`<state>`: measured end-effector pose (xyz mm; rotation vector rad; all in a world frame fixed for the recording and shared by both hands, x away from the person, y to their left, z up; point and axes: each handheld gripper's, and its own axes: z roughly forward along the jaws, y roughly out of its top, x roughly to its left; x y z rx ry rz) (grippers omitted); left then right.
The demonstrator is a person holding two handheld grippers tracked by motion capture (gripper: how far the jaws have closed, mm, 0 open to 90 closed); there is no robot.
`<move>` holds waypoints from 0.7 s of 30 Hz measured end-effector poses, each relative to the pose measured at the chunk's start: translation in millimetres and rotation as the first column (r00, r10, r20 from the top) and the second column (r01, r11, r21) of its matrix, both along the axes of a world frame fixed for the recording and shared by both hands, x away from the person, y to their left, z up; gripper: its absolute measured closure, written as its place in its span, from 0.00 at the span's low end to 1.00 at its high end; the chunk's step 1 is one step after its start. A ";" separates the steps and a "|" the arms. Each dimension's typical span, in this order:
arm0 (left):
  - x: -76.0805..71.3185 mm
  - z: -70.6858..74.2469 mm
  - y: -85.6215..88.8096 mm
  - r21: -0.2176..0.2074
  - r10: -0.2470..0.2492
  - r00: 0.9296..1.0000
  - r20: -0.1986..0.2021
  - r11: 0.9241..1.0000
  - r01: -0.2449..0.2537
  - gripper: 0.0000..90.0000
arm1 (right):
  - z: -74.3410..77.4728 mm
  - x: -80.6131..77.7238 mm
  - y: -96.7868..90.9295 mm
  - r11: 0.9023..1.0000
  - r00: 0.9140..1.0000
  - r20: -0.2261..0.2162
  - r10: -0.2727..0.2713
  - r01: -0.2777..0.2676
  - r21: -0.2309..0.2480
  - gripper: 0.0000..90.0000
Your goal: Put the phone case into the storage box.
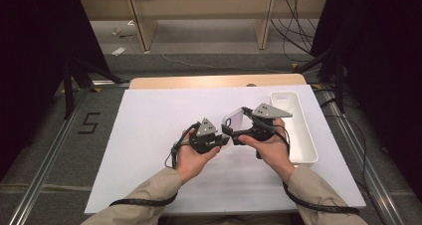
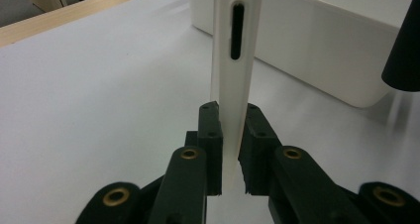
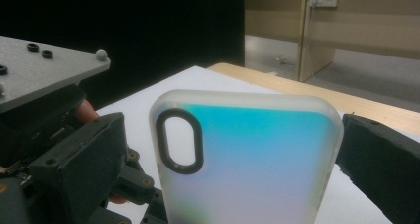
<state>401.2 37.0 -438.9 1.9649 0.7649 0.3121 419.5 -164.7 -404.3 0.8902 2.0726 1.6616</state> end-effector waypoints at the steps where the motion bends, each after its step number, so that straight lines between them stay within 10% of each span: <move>1: -0.4 0.3 -0.3 0.000 -0.001 1.000 0.000 1.000 0.001 0.90 | -0.5 0.2 0.4 1.000 1.000 0.001 -0.002 0.002 -0.001 0.01; 21: -1.8 1.5 -1.8 -0.008 -0.008 1.000 0.001 1.000 0.008 0.89 | -3.3 -1.2 -0.6 0.999 0.999 0.029 -0.037 0.036 0.012 0.20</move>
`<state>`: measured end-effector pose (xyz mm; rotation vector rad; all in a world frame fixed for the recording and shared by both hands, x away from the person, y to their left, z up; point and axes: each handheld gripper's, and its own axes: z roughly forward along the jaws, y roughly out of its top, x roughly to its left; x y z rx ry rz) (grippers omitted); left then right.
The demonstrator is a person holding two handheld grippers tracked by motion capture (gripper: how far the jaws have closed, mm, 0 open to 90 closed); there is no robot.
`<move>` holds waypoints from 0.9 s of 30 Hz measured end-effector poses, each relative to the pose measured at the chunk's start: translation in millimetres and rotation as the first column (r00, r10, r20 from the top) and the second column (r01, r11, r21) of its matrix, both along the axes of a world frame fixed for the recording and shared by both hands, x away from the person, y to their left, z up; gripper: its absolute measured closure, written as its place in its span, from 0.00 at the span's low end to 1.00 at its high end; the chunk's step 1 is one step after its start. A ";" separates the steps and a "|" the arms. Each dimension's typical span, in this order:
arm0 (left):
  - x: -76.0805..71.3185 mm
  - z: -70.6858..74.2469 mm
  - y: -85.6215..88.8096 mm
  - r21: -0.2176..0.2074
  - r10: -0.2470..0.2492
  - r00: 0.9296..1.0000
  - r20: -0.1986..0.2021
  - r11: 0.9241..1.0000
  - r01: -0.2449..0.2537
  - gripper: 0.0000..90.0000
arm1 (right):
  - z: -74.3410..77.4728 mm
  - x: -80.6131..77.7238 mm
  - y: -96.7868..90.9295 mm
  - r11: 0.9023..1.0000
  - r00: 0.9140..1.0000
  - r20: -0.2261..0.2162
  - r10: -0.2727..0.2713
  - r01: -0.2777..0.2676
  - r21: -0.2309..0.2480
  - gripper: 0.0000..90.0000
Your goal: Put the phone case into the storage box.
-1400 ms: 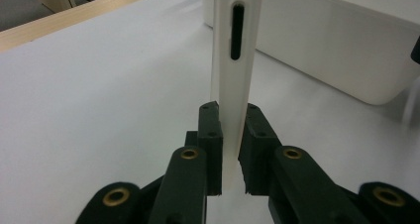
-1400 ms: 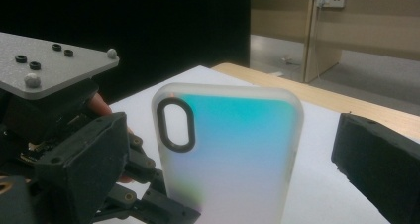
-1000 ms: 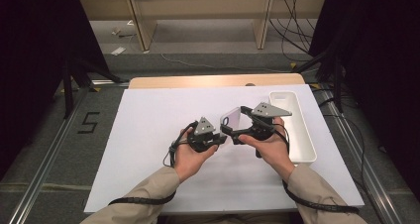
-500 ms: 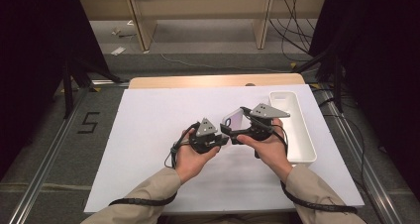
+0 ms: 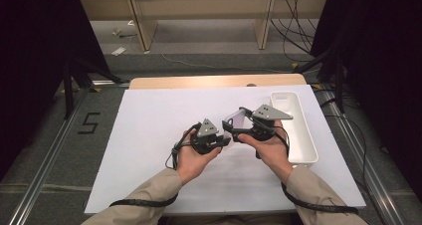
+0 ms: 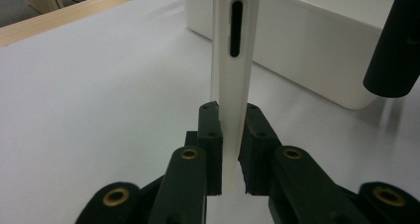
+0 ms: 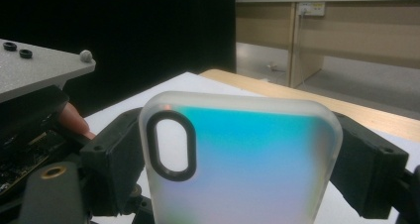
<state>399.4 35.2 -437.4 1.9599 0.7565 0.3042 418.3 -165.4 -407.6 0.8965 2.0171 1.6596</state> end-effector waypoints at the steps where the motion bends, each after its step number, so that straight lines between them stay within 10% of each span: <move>1: -0.1 0.0 -0.1 -0.004 0.000 1.000 0.000 1.000 0.000 0.89 | 0.2 -0.1 0.0 1.000 1.000 0.000 0.000 0.000 0.000 0.20; 13: -0.1 0.7 1.1 -0.004 -0.016 1.000 0.018 1.000 0.016 0.84 | 4.9 -3.7 -0.1 1.000 1.000 0.005 -0.005 0.005 -0.018 0.20; 27: -0.3 4.2 13.6 0.049 -0.045 0.996 0.083 0.998 0.041 0.16 | 13.0 -4.1 -7.6 1.000 1.000 0.007 -0.023 0.023 -0.009 0.20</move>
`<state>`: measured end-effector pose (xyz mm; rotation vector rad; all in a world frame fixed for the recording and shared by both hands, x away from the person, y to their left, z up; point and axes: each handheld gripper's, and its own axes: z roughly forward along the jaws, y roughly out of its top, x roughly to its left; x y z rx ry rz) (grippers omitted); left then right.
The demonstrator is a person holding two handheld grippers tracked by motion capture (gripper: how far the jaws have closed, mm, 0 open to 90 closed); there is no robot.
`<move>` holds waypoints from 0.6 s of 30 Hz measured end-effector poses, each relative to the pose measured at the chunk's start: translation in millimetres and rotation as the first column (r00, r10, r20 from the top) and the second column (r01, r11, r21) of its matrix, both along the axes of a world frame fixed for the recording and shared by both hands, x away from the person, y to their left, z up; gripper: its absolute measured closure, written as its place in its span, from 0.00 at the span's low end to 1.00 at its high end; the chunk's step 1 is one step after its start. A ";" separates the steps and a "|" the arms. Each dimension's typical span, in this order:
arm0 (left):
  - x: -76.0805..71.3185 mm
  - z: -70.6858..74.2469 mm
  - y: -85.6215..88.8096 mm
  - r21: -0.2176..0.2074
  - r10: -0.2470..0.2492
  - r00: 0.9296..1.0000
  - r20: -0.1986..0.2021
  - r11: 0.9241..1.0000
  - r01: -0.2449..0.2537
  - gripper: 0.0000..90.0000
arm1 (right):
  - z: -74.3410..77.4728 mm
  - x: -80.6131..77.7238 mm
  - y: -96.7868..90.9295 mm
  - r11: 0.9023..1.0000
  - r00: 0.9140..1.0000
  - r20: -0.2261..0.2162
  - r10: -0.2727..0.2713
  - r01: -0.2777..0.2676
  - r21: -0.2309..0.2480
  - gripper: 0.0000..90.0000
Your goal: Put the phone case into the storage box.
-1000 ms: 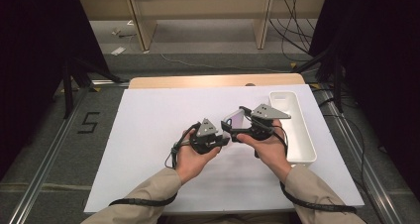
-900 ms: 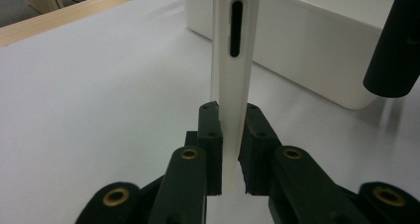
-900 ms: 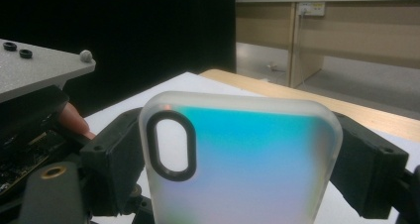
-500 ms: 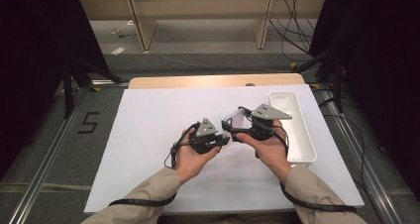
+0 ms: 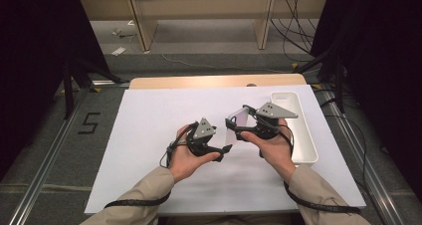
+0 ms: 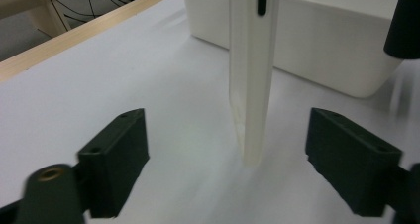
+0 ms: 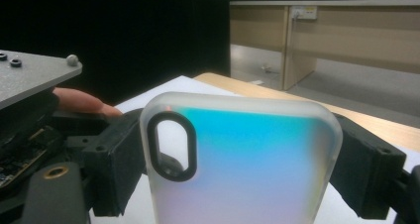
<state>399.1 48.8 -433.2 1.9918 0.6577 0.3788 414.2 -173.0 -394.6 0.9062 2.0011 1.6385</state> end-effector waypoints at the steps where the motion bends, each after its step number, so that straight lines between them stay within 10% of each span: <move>1: 0.1 0.5 1.9 -0.001 -0.006 1.000 -0.001 1.000 0.006 0.15 | 0.5 0.0 -0.8 1.000 1.000 0.001 -0.005 0.005 0.002 0.20; 18: -0.3 -2.8 30.0 0.118 -0.059 0.998 -0.030 0.991 0.062 0.00 | 11.6 5.9 -20.8 0.998 0.998 0.018 -0.064 0.064 0.023 0.20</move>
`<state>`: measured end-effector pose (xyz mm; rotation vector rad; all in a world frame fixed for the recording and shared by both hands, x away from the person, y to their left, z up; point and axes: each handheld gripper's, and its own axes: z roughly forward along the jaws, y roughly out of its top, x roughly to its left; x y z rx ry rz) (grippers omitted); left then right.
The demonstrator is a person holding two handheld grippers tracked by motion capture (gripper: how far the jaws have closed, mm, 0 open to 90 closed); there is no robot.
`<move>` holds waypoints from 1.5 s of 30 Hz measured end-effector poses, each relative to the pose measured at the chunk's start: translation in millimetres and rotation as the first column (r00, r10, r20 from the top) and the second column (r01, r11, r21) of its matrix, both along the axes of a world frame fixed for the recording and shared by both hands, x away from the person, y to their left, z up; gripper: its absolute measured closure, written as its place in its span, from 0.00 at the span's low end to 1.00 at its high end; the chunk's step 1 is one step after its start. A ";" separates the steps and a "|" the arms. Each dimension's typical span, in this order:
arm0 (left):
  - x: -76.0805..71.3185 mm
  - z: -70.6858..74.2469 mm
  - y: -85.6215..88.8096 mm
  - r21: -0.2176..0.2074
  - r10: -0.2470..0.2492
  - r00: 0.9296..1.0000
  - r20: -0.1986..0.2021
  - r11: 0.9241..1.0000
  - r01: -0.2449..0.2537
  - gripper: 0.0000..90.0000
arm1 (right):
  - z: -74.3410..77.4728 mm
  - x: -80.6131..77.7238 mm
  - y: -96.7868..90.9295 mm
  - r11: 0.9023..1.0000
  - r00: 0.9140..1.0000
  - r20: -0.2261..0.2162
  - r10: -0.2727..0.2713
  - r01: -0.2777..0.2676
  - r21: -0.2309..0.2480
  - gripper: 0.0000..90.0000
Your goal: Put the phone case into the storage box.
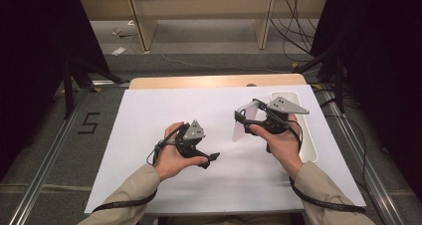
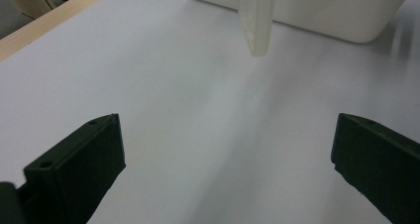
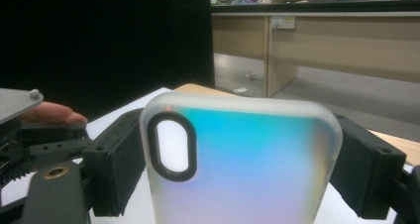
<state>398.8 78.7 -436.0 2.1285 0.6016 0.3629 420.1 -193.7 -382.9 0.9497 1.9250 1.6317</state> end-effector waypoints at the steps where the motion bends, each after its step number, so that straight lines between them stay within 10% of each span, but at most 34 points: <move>1: 0.2 -0.5 1.5 0.004 -0.005 1.000 0.000 1.000 0.005 0.00 | 0.5 0.4 -1.0 1.000 1.000 0.001 -0.004 0.004 0.000 0.20; 45: -5.0 -6.8 46.6 0.025 0.044 0.999 -0.011 0.999 -0.044 0.00 | 13.9 9.9 -34.3 0.994 0.994 0.004 -0.111 0.111 0.013 0.20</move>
